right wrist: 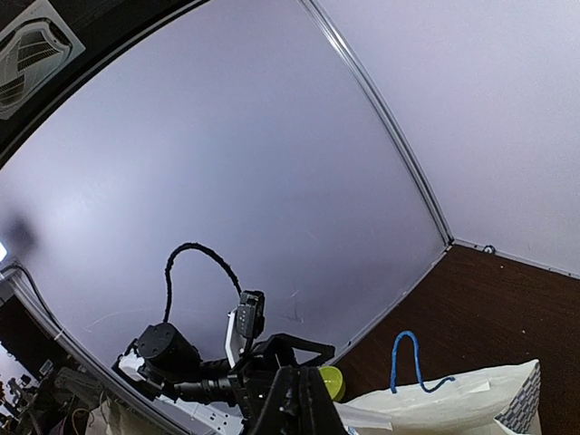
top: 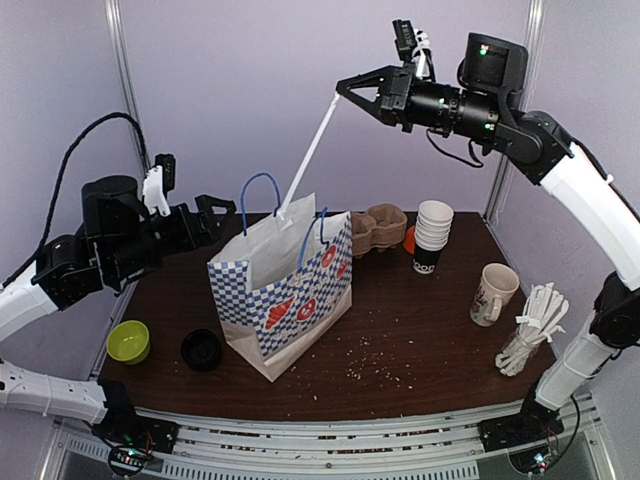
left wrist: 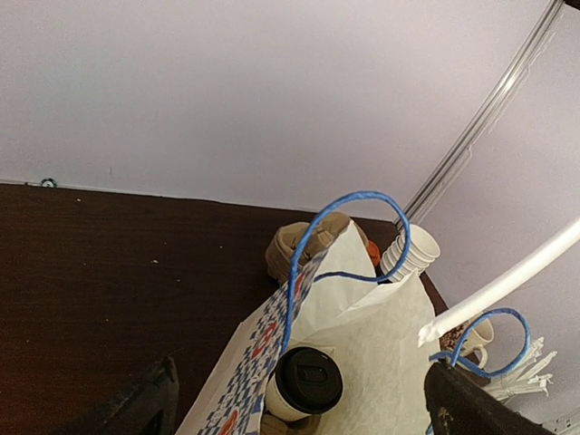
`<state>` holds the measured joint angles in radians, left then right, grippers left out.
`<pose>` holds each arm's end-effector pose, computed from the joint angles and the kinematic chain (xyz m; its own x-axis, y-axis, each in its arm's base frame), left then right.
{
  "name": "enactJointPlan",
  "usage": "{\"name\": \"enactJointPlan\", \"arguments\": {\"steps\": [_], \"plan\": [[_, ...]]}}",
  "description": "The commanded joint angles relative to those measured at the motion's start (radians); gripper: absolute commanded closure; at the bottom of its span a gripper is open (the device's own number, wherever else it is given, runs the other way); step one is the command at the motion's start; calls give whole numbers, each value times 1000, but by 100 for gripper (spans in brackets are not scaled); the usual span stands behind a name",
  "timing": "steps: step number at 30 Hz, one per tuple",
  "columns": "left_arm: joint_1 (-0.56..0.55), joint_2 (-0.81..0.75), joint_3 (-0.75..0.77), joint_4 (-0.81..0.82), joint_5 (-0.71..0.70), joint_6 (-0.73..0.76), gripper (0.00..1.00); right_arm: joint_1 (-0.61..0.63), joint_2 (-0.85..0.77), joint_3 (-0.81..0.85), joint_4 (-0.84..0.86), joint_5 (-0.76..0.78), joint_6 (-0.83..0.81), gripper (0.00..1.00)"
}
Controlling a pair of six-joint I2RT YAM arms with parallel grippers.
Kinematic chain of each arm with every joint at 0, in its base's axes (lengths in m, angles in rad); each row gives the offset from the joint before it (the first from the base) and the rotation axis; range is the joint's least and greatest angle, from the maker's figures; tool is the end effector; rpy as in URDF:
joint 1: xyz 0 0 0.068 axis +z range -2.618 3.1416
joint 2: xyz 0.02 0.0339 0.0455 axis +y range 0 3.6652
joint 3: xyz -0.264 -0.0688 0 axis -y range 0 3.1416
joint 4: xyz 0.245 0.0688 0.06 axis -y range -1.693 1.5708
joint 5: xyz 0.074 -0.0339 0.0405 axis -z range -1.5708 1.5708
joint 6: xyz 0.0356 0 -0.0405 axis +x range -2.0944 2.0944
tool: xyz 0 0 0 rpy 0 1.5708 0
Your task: Pack the takeout coffee
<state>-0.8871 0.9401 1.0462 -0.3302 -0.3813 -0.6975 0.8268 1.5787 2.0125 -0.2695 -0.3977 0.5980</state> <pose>0.1404 -0.1513 0.3885 -0.4226 -0.4252 -0.8004 0.2857 0.7756 -0.5629 0.2097 0.2481 0.5524 -0.4360 0.2927 -0.8510 -0.8368 0.2159 0.5031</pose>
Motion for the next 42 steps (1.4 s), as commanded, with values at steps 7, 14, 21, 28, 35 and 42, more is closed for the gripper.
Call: {"name": "enactJointPlan", "arguments": {"steps": [7, 14, 21, 28, 35, 42], "plan": [[7, -108, -76, -9, -83, -14, 2, 139, 97, 37, -152, 177, -170, 100], [6, -119, -100, -14, -85, -29, 2, 162, 128, -64, -95, 198, -170, 100], [6, -142, -124, -23, -89, -44, 2, 172, 185, -159, 13, 147, -106, 100], [7, -171, -148, -38, -96, -56, 2, 189, 248, -212, 23, 151, -88, 100], [7, -178, -153, -51, -94, -65, 2, 190, 238, -207, -6, 121, -99, 61], [6, -168, -151, -52, -97, -71, 2, 191, 135, -166, -43, 104, -107, 30]]}}
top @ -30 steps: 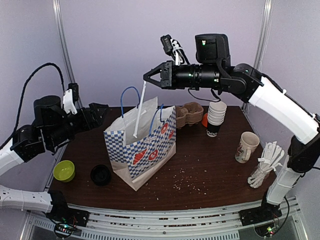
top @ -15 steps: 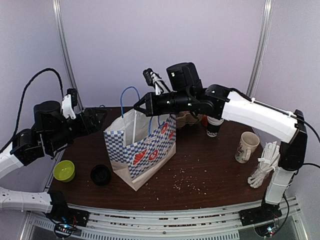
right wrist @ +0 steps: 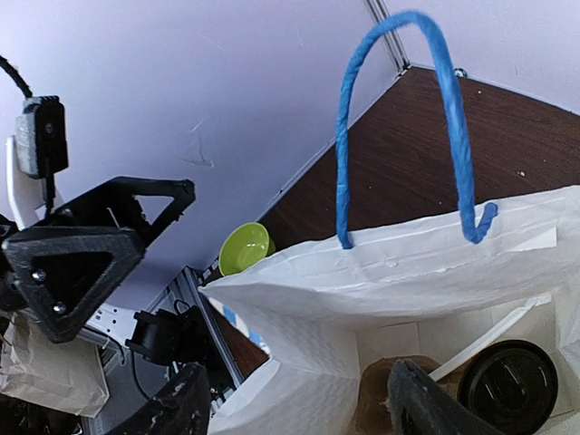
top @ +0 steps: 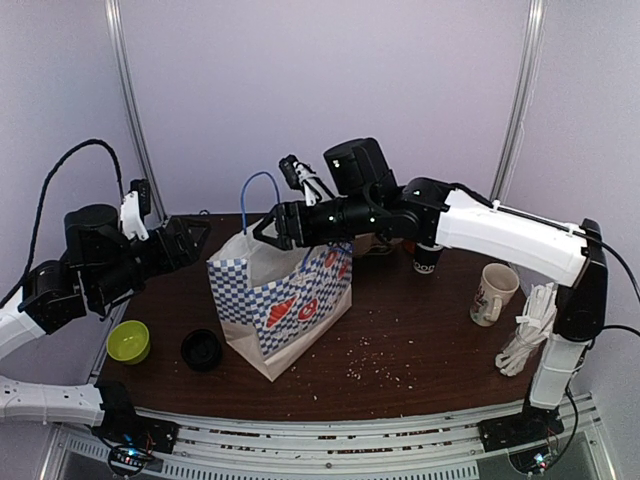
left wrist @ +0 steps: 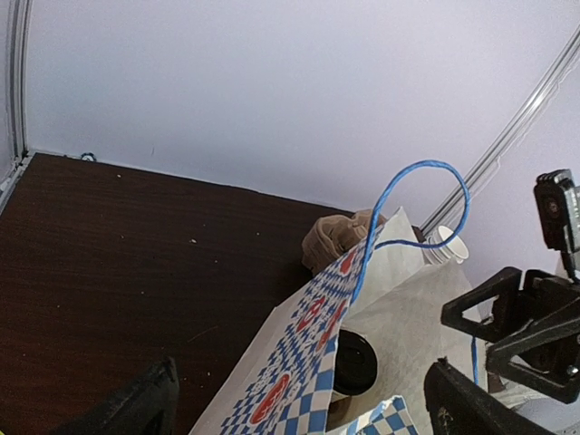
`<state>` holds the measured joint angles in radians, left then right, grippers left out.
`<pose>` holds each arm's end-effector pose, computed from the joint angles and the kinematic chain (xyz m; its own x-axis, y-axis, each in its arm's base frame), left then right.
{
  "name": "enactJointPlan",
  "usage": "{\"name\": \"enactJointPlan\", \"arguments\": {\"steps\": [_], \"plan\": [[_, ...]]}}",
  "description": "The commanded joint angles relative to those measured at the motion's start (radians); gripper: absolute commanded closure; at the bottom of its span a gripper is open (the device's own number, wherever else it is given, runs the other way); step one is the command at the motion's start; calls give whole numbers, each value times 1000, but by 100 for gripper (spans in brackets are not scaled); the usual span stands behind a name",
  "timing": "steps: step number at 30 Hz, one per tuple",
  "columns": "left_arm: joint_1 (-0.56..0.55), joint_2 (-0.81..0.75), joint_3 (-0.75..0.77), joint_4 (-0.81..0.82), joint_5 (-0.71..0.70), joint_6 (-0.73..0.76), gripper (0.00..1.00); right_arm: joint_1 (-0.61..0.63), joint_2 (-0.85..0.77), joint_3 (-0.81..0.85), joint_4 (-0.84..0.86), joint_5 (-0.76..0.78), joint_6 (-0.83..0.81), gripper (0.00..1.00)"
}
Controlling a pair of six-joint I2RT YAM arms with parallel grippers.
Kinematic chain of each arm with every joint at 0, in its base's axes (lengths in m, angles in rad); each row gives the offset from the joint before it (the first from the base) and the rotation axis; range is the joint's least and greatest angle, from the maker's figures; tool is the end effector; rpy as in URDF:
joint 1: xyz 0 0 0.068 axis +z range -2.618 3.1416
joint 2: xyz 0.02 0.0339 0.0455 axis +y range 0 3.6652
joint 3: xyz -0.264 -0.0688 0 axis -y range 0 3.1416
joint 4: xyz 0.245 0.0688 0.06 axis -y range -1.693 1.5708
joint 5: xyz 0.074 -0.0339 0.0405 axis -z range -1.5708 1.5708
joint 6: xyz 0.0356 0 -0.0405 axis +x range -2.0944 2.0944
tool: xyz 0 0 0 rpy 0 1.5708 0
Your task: Pack the takeout coffee
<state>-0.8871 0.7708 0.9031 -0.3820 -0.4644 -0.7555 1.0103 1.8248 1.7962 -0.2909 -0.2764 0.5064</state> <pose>0.1186 -0.1203 0.3631 -0.4009 -0.4785 -0.7812 0.1980 0.7874 -0.5838 0.2234 0.3742 0.3880 -0.6080 -0.0910 -0.7887 -0.7520 0.3844 0.5354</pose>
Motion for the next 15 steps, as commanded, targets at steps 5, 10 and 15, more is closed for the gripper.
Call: {"name": "enactJointPlan", "arguments": {"steps": [5, 10, 15], "plan": [[7, 22, -3, 4, -7, -17, 2, 7, -261, 29, -82, 43, -65, 21], [7, 32, 12, 4, -1, -16, 2, 7, -491, -190, -75, 169, -93, 17], [7, 28, 4, 24, 13, -19, 2, 6, -651, -426, -4, 196, -51, 15]]}}
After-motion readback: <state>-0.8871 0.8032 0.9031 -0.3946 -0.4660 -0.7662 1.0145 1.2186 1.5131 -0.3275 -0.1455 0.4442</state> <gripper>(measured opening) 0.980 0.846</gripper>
